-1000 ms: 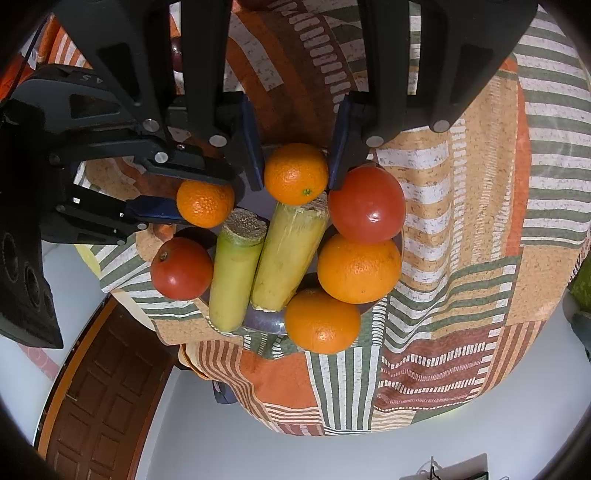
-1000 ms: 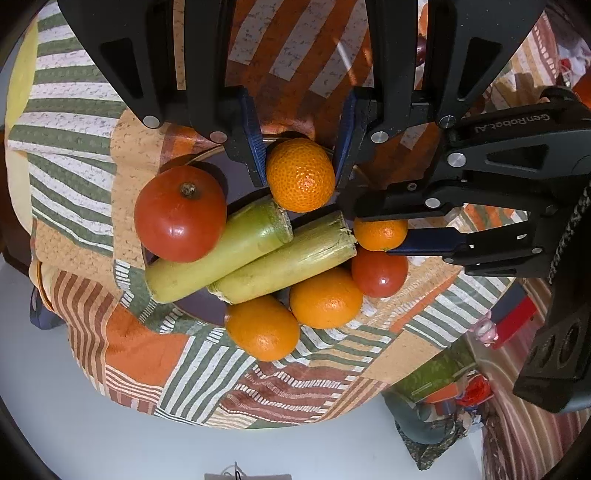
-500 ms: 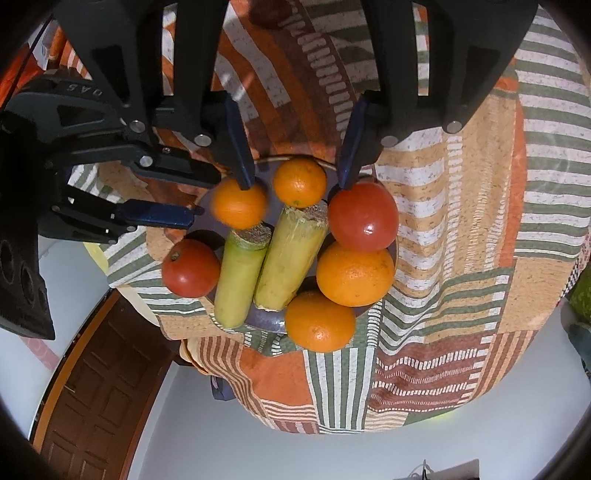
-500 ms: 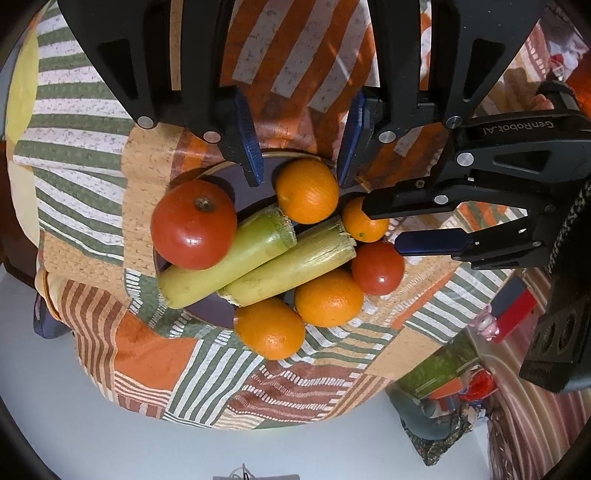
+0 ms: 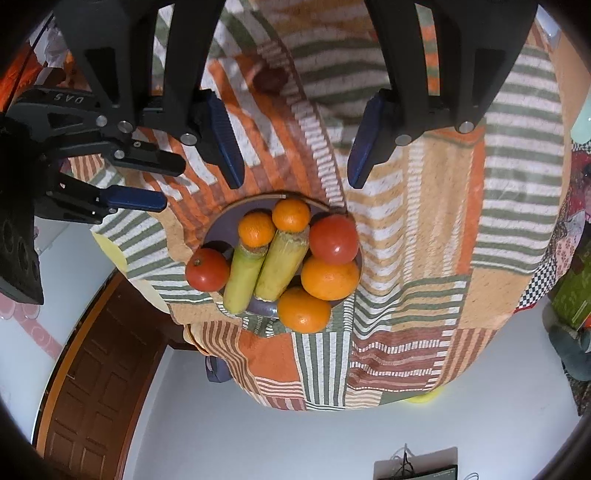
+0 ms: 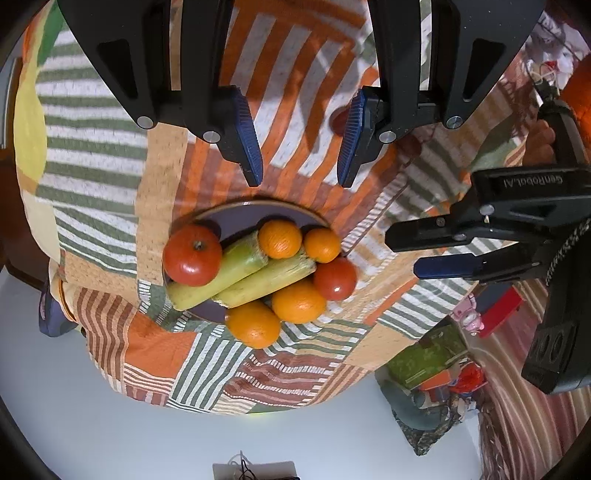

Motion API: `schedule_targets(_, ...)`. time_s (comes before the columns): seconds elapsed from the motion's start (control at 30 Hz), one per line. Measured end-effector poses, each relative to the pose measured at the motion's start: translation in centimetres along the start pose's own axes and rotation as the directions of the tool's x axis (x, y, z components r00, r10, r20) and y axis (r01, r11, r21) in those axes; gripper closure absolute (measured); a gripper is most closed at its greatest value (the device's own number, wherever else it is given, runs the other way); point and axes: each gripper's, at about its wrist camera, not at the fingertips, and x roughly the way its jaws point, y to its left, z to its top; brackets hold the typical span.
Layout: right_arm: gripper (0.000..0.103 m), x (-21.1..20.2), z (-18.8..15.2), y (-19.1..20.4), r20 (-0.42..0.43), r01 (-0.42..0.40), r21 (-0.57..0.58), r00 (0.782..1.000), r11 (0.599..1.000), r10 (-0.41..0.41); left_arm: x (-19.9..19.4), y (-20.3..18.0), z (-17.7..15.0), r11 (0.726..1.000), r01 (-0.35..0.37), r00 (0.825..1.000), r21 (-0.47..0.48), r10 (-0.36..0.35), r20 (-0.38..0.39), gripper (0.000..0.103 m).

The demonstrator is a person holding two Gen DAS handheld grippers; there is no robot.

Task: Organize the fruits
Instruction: 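Grasp a dark red grape with the left gripper while the right gripper grasps another grape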

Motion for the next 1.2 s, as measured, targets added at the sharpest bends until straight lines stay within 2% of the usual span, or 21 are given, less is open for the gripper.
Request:
schedule_targets(0.2, 0.064, -0.8, -1.2, 1.4, 0.000, -0.004, -0.002, 1.000, 1.000, 0.004, -1.3, -0.1, -2.4, 1.000, -0.029, 0.999, 0.010, 0.029, -0.023, 0.045)
schedule_targets(0.4, 0.064, -0.4, -2.1, 2.2, -0.023, -0.005, -0.005, 1.000, 1.000, 0.005, -1.0, 0.7, -4.6, 1.000, -0.004, 0.997, -0.031, 0.002, -0.073, 0.045)
schedule_targets(0.63, 0.064, 1.1, -3.0, 2.3, -0.060, -0.006, 0.000, 0.998, 1.000, 0.006, 0.7, -0.2, -6.6, 1.000, 0.023, 0.989, -0.004, -0.023, -0.144, 0.045)
schedule_targets(0.9, 0.064, 2.8, -3.3, 2.5, -0.095, -0.029, 0.001, 0.995, 1.000, 0.028, 2.1, -1.2, -7.2, 0.998, 0.059, 0.985, 0.011, -0.056, -0.163, 0.045)
schedule_targets(1.0, 0.067, 3.2, -3.2, 2.4, -0.098, -0.023, -0.003, 0.995, 1.000, 0.023, 2.3, -1.3, -7.1, 0.998, 0.060, 0.986, 0.013, -0.058, -0.160, 0.052)
schedule_targets(1.13, 0.078, 3.9, -3.3, 2.3, -0.111, -0.028, -0.009, 0.994, 1.000, 0.027, 2.7, -1.3, -7.1, 0.998, 0.062, 0.985, 0.007, -0.060, -0.162, 0.063)
schedule_targets(1.2, 0.080, 3.9, -3.3, 2.5, -0.109, -0.028, -0.019, 0.994, 0.999, 0.026, 2.7, -1.2, -7.1, 0.998, 0.055, 0.986, 0.008, -0.054, -0.159, 0.068)
